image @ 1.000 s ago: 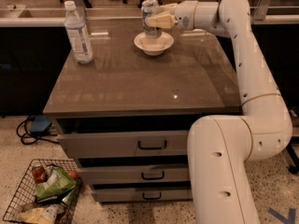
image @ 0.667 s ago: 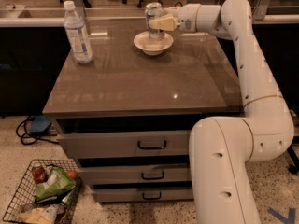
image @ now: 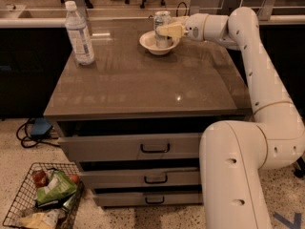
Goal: Place 7up can into paper bowl
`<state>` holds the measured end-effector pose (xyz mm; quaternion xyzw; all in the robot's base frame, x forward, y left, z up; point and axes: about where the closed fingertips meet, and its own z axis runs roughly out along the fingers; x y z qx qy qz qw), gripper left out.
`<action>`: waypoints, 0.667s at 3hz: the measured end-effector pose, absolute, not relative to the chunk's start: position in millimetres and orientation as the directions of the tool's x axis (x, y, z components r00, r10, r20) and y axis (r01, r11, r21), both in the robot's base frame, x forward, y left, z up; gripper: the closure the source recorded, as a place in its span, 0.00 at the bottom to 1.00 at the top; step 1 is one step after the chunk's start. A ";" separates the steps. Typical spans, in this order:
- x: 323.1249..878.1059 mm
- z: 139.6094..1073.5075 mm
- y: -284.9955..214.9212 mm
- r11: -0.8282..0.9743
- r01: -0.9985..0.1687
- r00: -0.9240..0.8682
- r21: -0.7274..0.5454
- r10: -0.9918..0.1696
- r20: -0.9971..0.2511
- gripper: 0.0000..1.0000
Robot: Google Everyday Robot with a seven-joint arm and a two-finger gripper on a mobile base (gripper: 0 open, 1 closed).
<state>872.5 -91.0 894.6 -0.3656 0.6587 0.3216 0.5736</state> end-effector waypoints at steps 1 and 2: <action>872.8 888.7 -85.4 0.519 -0.854 -0.084 0.012 -0.114 -0.990 0.81; 873.4 887.3 -81.7 0.516 -0.857 -0.085 0.014 -0.114 -0.990 0.59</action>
Offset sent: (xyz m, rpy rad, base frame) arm 0.0004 0.0053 -0.0063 -0.0003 0.0112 0.0072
